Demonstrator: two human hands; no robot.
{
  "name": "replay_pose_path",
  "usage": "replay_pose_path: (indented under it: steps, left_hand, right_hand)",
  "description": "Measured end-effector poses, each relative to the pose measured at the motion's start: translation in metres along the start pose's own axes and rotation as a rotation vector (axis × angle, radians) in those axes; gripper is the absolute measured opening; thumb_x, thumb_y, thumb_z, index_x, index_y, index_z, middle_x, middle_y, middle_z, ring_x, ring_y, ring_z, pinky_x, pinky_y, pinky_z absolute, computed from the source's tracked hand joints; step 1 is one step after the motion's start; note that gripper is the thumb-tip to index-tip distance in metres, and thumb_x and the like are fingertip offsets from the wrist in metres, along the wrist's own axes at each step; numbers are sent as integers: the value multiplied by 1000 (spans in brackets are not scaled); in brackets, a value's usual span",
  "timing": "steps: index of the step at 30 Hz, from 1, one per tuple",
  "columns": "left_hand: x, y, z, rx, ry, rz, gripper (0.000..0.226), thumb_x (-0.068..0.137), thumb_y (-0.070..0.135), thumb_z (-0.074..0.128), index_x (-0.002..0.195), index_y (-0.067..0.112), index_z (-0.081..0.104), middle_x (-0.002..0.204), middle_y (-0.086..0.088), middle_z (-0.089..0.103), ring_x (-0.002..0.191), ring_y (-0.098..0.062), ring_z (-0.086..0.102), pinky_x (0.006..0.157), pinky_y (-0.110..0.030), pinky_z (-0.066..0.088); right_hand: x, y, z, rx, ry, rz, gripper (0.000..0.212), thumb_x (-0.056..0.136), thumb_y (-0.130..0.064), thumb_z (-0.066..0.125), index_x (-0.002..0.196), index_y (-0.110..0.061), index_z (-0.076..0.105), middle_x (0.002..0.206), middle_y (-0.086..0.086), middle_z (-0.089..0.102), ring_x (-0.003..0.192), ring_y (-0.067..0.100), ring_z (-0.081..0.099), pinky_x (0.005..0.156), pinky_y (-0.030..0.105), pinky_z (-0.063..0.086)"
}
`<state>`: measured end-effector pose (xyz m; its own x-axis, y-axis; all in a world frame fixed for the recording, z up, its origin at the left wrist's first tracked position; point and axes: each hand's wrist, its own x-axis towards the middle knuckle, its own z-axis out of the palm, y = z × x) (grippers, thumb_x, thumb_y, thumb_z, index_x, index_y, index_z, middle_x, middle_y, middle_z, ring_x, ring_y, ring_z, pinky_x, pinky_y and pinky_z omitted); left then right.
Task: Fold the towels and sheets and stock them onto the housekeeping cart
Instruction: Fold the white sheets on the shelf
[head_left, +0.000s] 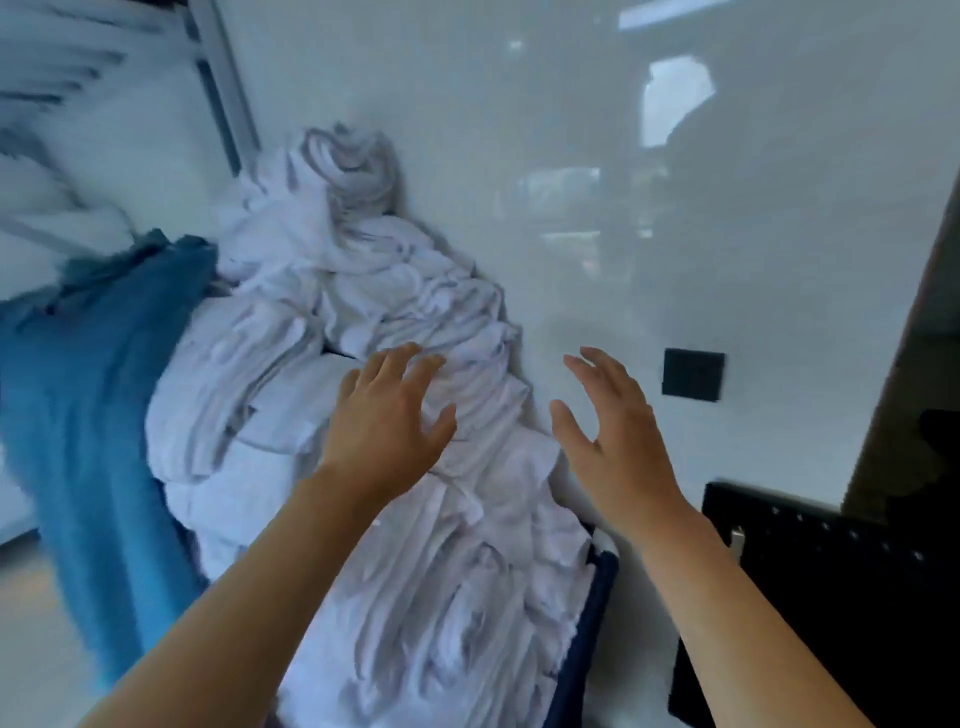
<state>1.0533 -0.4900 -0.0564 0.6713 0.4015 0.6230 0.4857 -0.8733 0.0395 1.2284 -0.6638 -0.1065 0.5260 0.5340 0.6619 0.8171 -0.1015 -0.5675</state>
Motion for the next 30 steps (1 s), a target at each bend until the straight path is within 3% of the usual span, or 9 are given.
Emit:
replay_pose_path:
  steps: [7, 11, 22, 30]
  left_hand:
    - [-13, -125, -110, 134, 209, -133, 56, 90, 54, 49, 139, 27, 56, 144, -2, 54, 131, -30, 49, 107, -50, 43]
    - [-33, -206, -165, 232, 276, -212, 56, 93, 50, 56, 143, 25, 54, 147, -3, 51, 134, -30, 46, 111, -52, 42]
    - [-142, -426, -309, 463, 365, -438, 51, 93, 43, 63, 139, 23, 57, 144, -3, 54, 132, -31, 48, 104, -51, 45]
    - [-218, -516, -376, 564, 383, -615, 51, 93, 44, 63, 139, 23, 57, 147, -2, 51, 133, -30, 47, 105, -51, 46]
  right_hand:
    - [83, -138, 77, 112, 12, -300, 56, 95, -40, 55, 144, -11, 56, 156, 7, 45, 145, 23, 41, 116, 49, 37]
    - [101, -219, 141, 202, -9, -398, 59, 96, -47, 49, 146, -16, 54, 158, 3, 42, 147, 20, 38, 116, 49, 37]
    - [112, -454, 322, 417, -130, -578, 55, 100, -46, 49, 148, -21, 50, 160, -7, 37, 148, 11, 32, 118, 48, 35]
    - [91, -569, 421, 525, -268, -672, 52, 102, -38, 55, 150, -20, 49, 160, -9, 36, 149, 10, 31, 119, 47, 34]
